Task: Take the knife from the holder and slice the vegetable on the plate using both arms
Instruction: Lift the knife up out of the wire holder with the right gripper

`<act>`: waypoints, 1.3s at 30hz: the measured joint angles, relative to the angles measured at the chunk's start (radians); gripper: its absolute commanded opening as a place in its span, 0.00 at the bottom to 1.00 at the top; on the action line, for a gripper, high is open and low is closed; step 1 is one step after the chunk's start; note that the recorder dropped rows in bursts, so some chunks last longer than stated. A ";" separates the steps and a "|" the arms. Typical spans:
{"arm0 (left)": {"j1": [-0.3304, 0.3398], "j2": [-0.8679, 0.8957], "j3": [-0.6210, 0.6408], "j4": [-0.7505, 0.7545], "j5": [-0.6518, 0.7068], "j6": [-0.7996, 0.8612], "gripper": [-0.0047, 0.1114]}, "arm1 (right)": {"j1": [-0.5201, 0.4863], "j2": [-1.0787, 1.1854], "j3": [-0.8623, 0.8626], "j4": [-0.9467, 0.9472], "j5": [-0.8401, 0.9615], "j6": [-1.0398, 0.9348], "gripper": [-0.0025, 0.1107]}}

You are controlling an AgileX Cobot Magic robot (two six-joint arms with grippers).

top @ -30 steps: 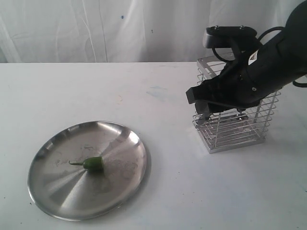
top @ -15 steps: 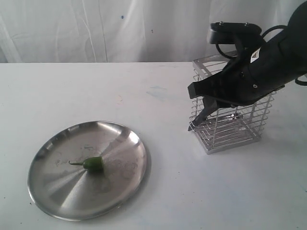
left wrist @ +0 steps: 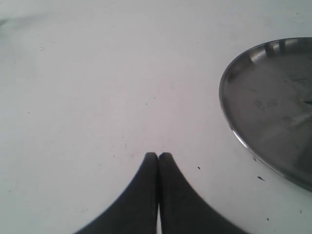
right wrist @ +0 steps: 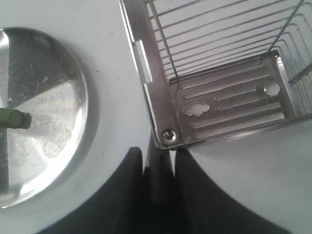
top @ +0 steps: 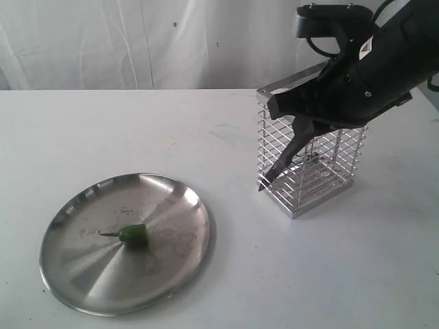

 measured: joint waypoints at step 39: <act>0.000 0.000 0.000 0.000 0.000 0.000 0.04 | 0.000 -0.376 -0.101 -0.008 0.251 0.003 0.05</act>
